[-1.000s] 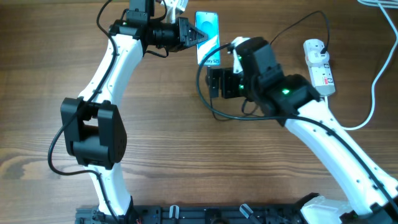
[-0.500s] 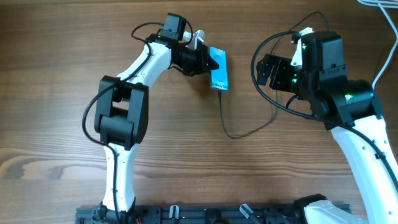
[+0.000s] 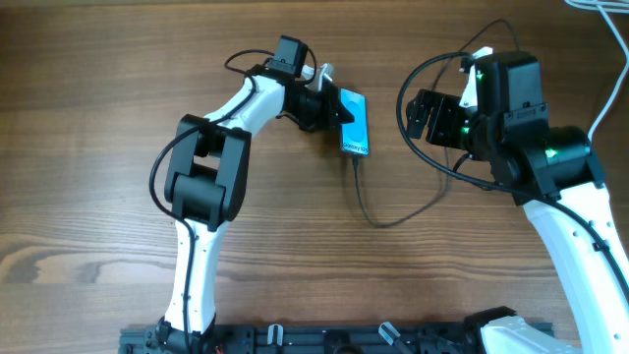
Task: Plug charger to phone and switch on socket
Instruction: 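Lower the phone to the table and release both grippers, then press the power strip switch with the right gripper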
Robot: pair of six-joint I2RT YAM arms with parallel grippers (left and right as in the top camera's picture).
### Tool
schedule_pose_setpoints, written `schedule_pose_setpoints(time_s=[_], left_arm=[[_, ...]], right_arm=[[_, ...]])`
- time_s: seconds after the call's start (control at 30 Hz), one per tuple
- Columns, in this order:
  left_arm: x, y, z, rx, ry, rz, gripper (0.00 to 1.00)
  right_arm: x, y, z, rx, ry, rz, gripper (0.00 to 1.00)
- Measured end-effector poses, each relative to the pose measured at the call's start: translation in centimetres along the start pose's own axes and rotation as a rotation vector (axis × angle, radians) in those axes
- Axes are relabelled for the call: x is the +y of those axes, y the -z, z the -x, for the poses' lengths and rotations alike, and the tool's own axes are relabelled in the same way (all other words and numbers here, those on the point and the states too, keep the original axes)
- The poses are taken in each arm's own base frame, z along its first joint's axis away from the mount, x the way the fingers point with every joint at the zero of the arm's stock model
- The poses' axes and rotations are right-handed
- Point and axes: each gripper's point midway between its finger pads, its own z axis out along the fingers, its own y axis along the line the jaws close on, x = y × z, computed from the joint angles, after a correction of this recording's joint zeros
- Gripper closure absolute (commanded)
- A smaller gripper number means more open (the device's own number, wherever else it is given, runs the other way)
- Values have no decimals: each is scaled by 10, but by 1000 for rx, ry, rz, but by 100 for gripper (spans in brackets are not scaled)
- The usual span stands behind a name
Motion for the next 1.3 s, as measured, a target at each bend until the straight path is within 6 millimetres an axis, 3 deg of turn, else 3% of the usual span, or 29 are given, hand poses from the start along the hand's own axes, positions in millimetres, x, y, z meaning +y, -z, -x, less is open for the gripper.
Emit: schedule_pose_setpoints(time_s=[0.3,0.4,0.6,0.83,0.9,0.97,1.0,1.07,1.13,1.17,1.23,1.3], left_arm=[[13,-2,0,-24,18,107,80],[18,-2,1,-35,21,148,68],[17,11,9,-91,-10,231,32],[22,27,14,-127,1,297,22],[31,43,18,-155,25,333,18],[40,81,23,-215,51,377,15],[33,102,28,-259,48,380,0],[-8,172,38,-426,-10,382,0],[-62,237,32,-599,-100,378,0],[-88,268,23,-684,-141,382,0],[-116,301,12,-781,-183,387,0],[-111,302,11,-779,-172,410,0]], right_arm=[[0,0,0,1,0,0,1],[0,0,-1,3,0,-1,1],[-4,-8,-9,50,-1,-23,1],[-13,-17,-9,64,1,-58,1],[-29,-24,-4,69,-13,-95,1],[-61,-34,8,64,-57,-153,0],[-78,-37,11,80,-75,-175,0],[-113,-36,28,143,-110,-216,0],[-133,-26,52,159,-130,-252,1],[-146,-21,77,123,-133,-283,0],[-178,-20,108,46,-154,-375,0],[-209,-26,115,24,-198,-457,0]])
